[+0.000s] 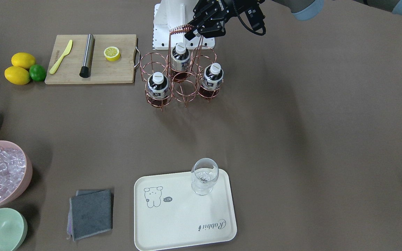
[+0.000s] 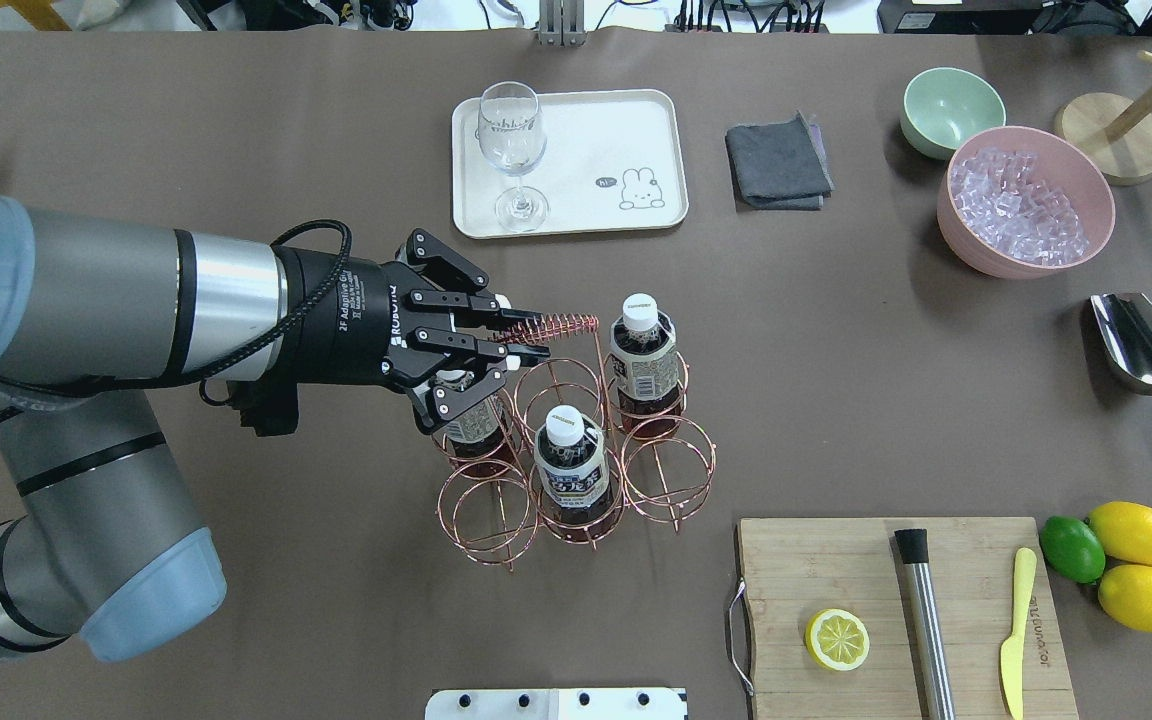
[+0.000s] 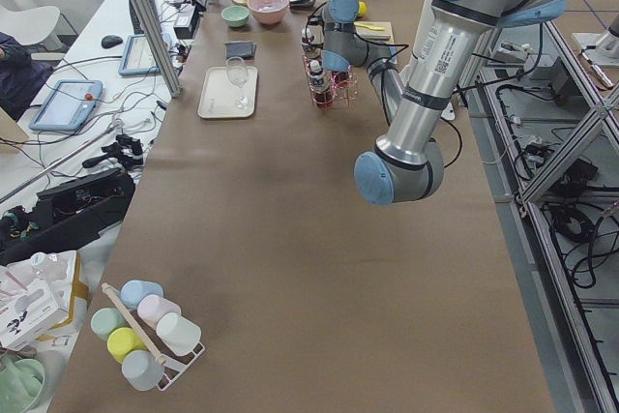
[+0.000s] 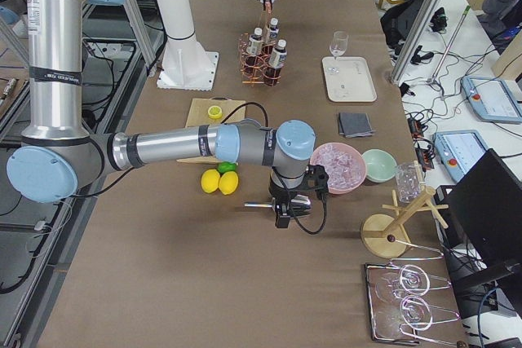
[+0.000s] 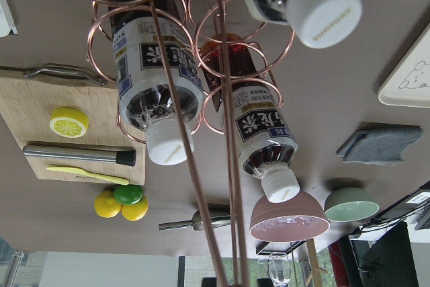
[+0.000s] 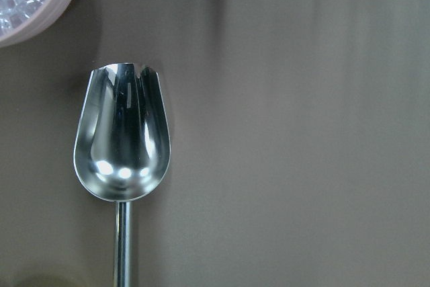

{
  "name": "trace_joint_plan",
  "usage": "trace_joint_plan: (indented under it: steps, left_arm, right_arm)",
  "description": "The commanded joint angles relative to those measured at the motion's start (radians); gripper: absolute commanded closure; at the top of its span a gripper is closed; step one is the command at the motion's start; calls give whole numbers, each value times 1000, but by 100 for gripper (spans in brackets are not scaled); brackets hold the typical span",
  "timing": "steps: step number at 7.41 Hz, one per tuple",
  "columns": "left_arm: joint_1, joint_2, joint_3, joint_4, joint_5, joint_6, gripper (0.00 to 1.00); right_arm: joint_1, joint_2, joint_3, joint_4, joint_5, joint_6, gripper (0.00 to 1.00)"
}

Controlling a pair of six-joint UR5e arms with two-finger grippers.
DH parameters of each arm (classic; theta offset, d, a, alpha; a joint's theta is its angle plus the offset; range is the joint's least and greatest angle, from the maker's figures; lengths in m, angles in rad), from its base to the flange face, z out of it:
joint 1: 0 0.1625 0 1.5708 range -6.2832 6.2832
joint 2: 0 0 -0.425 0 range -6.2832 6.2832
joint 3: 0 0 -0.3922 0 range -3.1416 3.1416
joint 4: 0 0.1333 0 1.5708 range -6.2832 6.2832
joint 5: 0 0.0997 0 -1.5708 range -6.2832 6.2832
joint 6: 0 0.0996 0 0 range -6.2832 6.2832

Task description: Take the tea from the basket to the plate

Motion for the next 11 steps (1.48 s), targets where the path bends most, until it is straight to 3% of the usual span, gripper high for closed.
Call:
trace_joint_plan:
  steps: [1, 11]
  left_arm:
    - [4, -1, -3, -3, 0, 1, 100]
    - [38, -2, 34, -57, 3, 12, 100]
  right_arm:
    - [5, -13, -10, -2, -6, -91, 1]
    - [7, -1, -15, 11, -12, -94, 1]
